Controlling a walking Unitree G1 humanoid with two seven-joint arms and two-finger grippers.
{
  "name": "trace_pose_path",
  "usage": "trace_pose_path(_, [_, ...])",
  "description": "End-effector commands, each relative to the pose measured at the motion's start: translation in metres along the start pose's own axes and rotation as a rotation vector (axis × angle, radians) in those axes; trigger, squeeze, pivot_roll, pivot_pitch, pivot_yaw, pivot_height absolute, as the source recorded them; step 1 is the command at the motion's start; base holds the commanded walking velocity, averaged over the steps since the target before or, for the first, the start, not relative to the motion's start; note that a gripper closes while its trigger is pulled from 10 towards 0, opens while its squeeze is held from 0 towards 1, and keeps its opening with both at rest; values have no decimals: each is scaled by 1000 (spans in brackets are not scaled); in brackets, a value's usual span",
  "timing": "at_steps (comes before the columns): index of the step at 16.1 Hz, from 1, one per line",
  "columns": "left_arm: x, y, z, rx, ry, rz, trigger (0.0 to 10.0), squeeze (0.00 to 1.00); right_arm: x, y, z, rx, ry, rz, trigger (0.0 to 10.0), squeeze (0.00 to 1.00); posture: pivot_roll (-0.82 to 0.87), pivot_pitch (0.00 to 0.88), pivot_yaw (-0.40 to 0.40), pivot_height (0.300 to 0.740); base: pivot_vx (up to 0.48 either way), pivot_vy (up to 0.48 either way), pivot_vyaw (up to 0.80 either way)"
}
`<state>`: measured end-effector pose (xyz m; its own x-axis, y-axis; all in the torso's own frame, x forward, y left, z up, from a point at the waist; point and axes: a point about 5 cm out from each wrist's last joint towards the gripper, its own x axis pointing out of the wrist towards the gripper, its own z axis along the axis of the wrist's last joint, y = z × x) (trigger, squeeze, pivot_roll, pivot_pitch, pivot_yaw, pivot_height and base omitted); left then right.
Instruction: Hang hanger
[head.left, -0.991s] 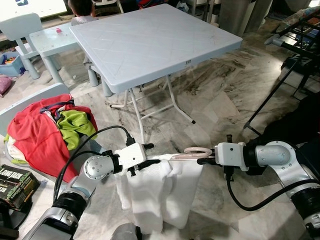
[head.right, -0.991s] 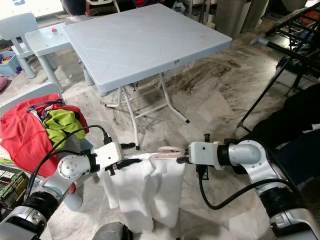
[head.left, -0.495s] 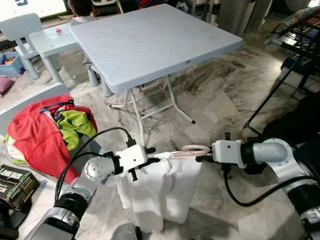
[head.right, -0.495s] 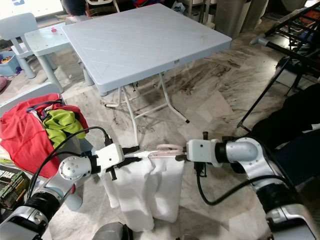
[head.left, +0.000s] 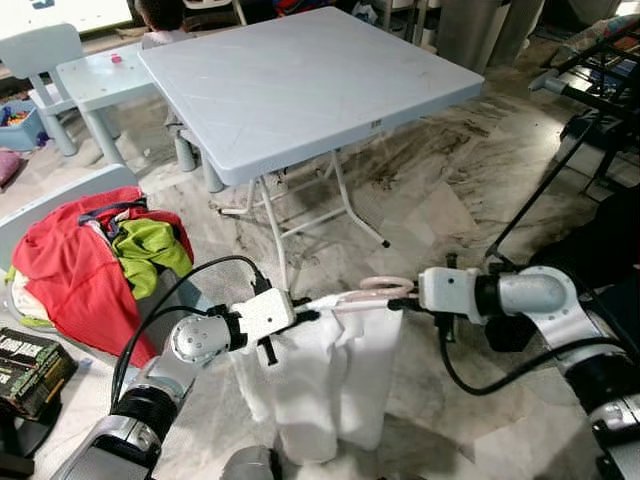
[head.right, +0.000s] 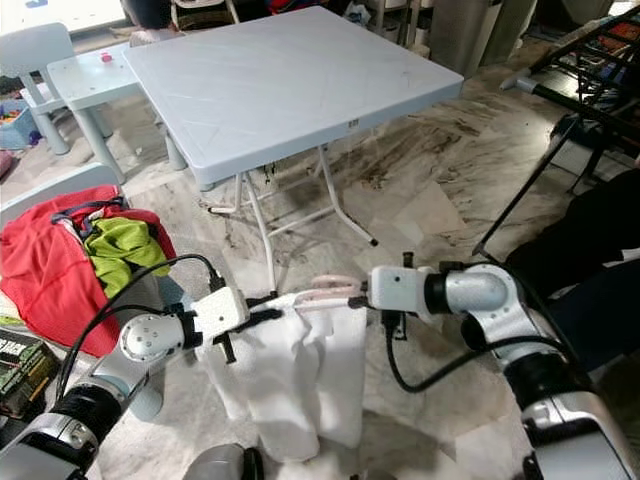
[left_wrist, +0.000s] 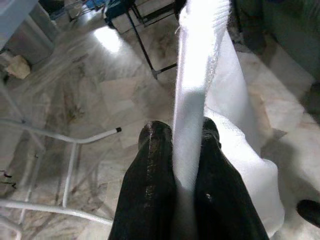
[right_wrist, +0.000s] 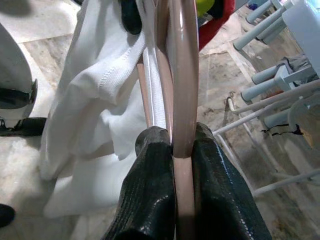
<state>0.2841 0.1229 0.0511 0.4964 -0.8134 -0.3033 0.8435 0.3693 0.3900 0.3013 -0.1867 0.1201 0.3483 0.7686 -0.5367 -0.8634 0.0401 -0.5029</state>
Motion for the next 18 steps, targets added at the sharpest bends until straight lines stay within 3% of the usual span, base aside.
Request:
trace_pose_path(1, [-3, 5, -2, -8, 6, 36, 0, 0, -4, -17, 6, 12, -34, -93, 10000, 1000, -89, 0, 10, 740, 0, 0, 0])
trace_pose_path(5, [-3, 5, -3, -10, 13, 42, 0, 0, -8, -16, -2, -28, 49, -73, 10000, 1000, -89, 0, 8, 740, 0, 0, 0])
trace_pose_path(7, [-4, 6, -4, -12, 19, 52, 0, 0, -12, -11, -13, -6, 104, -33, 10000, 1000, -89, 0, 8, 740, 0, 0, 0])
trace_pose_path(8, [-5, 6, -4, -11, 21, 53, 0, 0, -15, -12, -15, -69, 134, -30, 10000, 1000, -89, 0, 5, 740, 0, 0, 0])
trace_pose_path(13, [-6, 5, -6, -1, 32, 28, 0, 0, -26, -11, -22, -76, 167, 41, 10000, 1000, -92, 0, 9, 740, 0, 0, 0])
trace_pose_path(17, [-5, 4, -6, 10, 35, 16, 0, 0, -25, -12, -23, -97, 173, 47, 10000, 1000, -91, 0, 9, 740, 0, 0, 0])
trace_pose_path(18, [-3, 1, -5, 17, 33, 1, 0, 0, -22, -13, -21, -80, 160, 84, 10000, 0, -92, 0, 11, 740, 0, 0, 0])
